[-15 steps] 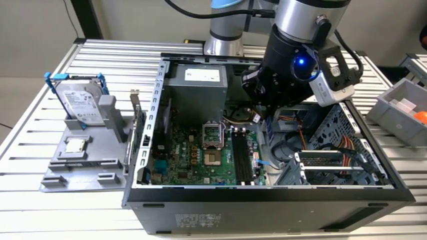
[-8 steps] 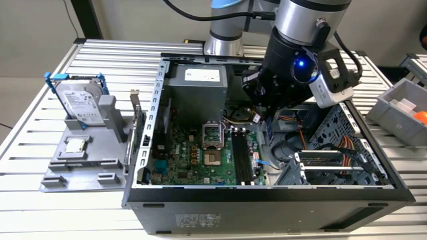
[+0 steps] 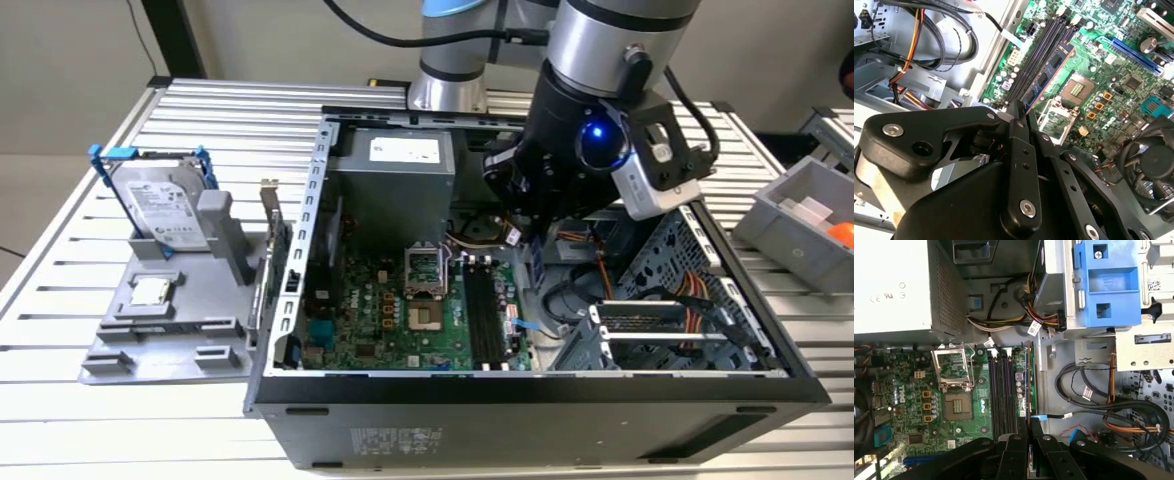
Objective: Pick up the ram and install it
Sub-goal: 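Insert the ram into the slot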
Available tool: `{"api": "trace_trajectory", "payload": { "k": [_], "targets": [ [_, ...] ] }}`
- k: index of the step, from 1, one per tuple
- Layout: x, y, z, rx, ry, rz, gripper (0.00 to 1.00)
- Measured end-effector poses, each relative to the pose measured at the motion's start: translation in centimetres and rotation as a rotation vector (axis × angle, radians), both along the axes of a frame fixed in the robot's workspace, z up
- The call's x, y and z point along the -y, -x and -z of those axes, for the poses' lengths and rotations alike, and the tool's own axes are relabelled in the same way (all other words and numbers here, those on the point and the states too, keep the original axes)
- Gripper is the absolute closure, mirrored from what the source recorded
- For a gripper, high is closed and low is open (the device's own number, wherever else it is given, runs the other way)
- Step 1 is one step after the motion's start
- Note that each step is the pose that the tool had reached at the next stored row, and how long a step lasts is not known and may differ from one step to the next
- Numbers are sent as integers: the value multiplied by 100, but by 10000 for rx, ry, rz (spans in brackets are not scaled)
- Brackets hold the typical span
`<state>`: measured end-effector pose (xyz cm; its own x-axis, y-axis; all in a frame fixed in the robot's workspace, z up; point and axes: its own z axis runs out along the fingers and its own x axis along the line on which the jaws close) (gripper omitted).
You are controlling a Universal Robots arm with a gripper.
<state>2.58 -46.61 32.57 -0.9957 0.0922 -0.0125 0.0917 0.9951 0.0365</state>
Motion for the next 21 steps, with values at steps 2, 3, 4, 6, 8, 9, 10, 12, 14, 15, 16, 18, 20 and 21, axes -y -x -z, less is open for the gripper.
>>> {"api": "trace_trajectory", "payload": {
  "k": [2,3,4,6,8,9,10,12,14,15,16,18,20,21],
  "targets": [
    [-5,0,8,0,-2,29,100],
    [-7,0,13,1,-3,30,100],
    [-8,0,18,0,-1,30,100],
    [-11,0,35,7,-1,30,100],
    [-12,0,51,11,-1,30,100],
    [-12,0,51,11,0,30,100],
    [-12,0,51,11,2,30,100],
    [-12,0,55,12,-1,30,100],
    [-12,0,56,12,0,30,100],
    [-12,0,57,12,-1,30,100],
    [-12,0,57,12,0,30,100],
    [-12,0,58,12,0,30,100],
    [-12,0,60,12,-1,30,100],
    [-12,0,60,12,-1,30,100]
  ]
}}
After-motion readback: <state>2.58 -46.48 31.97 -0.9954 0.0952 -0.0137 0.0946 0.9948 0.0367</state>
